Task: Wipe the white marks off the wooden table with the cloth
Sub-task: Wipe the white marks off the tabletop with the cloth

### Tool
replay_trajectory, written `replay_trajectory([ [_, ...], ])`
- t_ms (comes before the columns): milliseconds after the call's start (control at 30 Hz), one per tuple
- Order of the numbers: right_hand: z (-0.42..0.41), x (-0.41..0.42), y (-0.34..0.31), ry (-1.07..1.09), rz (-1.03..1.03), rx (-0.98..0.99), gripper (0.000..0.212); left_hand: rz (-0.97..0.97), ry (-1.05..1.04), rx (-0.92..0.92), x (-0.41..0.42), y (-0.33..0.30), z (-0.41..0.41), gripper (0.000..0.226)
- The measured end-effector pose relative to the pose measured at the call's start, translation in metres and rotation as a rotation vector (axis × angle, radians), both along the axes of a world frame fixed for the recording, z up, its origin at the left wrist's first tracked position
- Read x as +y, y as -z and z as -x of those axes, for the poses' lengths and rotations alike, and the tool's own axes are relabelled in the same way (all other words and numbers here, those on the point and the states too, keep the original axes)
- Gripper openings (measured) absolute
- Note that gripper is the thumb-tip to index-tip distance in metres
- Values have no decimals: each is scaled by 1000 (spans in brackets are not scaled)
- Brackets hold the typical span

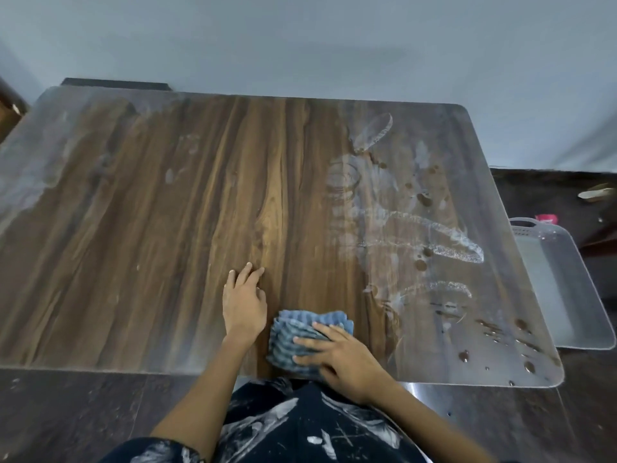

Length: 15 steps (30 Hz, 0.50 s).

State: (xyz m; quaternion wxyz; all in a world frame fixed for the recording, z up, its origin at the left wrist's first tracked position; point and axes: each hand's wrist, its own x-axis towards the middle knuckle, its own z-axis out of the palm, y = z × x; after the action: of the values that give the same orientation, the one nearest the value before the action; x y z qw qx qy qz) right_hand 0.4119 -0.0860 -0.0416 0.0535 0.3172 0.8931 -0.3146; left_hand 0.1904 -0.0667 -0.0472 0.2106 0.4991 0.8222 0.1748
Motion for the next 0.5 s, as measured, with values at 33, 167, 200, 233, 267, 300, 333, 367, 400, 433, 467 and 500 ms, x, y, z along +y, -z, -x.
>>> replay_trajectory([
  [33,-8,2,0,33,-5,-20,45,22,19,10,7,0,-2,45],
  [167,-18,20,1,200,-25,-43,45,93,57,25,33,3,-15,46],
  [200,-17,28,1,239,-40,-38,44,103,67,32,40,4,-19,46],
  [233,-14,37,2,279,-51,-29,44,110,85,41,47,5,-23,47],
  [267,-11,47,2,313,-56,-21,43,117,103,50,54,5,-28,48],
  [300,-7,57,1,336,-59,-19,43,124,115,56,61,5,-32,48],
  [333,-3,67,0,352,-64,-18,42,128,125,64,68,4,-36,48],
  [367,0,78,-1,371,-65,-15,42,130,143,74,77,4,-39,48],
  [400,3,89,-1,391,-65,-12,41,125,171,90,86,3,-40,47],
  [433,6,100,-1,407,-64,-10,41,116,203,106,97,3,-41,46],
  [467,8,111,-1,419,-64,-12,41,111,224,111,108,3,-40,45],
  [500,10,120,-1,425,-68,-13,40,106,230,106,119,2,-38,43],
])
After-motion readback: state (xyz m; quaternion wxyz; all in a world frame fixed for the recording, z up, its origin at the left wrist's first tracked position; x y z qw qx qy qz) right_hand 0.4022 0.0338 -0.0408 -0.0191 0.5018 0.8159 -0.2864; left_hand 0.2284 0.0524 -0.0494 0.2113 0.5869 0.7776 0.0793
